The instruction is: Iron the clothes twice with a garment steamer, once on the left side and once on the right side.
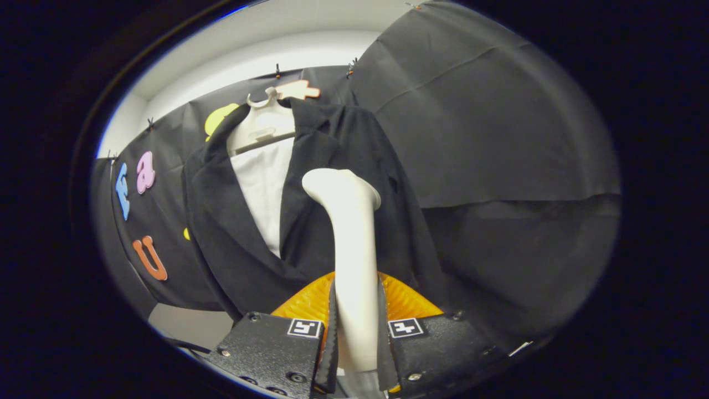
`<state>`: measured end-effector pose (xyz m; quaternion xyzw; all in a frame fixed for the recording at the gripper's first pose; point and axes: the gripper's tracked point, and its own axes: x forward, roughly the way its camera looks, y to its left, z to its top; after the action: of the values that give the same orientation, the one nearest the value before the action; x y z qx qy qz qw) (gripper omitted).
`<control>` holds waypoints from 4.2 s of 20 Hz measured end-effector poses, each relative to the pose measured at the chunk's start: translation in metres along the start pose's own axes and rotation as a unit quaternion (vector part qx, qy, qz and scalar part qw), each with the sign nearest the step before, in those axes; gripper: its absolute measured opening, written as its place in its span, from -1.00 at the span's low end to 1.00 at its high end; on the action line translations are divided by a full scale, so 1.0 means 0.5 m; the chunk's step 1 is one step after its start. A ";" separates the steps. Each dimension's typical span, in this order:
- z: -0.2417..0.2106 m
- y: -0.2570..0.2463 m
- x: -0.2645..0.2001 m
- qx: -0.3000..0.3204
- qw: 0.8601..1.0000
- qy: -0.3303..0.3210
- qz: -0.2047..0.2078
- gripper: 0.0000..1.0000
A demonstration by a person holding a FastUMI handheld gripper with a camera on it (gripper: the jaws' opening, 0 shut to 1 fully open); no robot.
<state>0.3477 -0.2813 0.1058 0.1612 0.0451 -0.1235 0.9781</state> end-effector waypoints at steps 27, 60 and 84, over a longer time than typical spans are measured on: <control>-0.333 -0.053 -0.036 -0.073 0.989 0.115 -0.058 -0.38; -0.576 0.151 -0.395 -0.030 0.985 0.160 -0.046 -0.38; -0.560 0.267 -0.817 -0.107 0.979 0.115 0.129 -0.38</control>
<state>-0.0261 0.0252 -0.0654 0.0729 0.1494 0.0283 0.9857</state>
